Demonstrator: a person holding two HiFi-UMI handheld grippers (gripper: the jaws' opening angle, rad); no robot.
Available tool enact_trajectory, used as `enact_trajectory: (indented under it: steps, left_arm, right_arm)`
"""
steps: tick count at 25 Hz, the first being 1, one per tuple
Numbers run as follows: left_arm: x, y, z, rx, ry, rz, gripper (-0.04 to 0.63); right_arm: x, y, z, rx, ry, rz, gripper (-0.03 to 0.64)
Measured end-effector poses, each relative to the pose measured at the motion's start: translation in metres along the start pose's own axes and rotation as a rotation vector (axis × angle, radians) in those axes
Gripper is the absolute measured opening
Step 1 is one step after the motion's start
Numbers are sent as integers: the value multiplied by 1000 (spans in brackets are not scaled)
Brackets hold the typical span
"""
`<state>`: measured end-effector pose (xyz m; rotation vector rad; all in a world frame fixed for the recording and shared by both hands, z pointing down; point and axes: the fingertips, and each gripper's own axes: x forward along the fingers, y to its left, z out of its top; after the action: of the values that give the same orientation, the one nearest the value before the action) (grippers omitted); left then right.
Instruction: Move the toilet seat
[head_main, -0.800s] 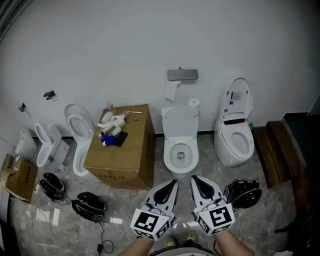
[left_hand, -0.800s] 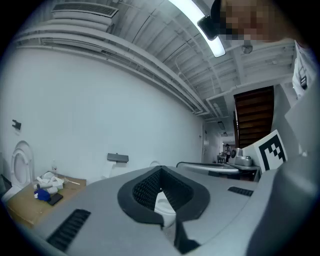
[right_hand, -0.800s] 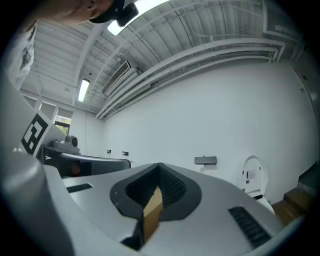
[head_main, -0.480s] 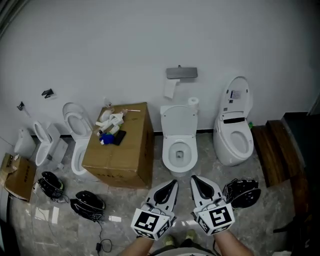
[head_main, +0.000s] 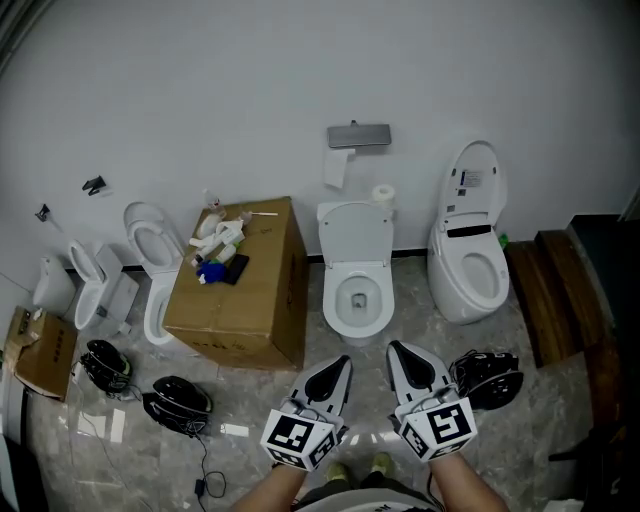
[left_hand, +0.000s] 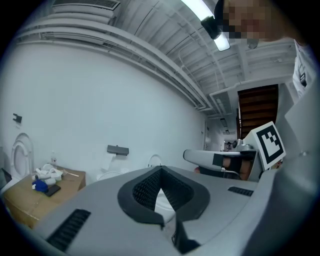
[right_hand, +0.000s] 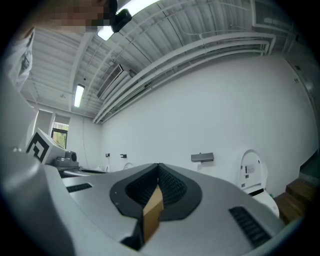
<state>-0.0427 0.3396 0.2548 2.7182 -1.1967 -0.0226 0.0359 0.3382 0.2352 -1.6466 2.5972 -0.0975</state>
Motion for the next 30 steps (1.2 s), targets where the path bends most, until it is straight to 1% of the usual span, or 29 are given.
enact_trajectory:
  steps: [4,8,11,15,20,25,27,30]
  left_arm:
    - [15,1,-20,-43,14,69,3]
    - [28,4,-41,-31,37,127,3]
    - [40,13,-55,-21,65,149,3]
    - [67,31,-66,-3,81,151,3]
    - [106,83,-82,-11,94,153,3]
    - [149,152,-106,-22,116,156,3]
    - [166,177,-119,-31,136,155,3]
    - [188,211,-151,-24,175,161,3]
  right_arm:
    - [-5,-21,-13,17,9,17,11]
    - [-1,-44,-23,41,-3,24,11]
    - [11,-53,-32,45,1,34,11]
    - [42,-68,-47,49,20,37,11]
    - [103,-85,-66,52,42,41,11]
    - [178,-102,-89,45,76,32,11]
    - [205,-109,-100,42,90,27,11]
    - [239,-121,-128,50,111,23,11]
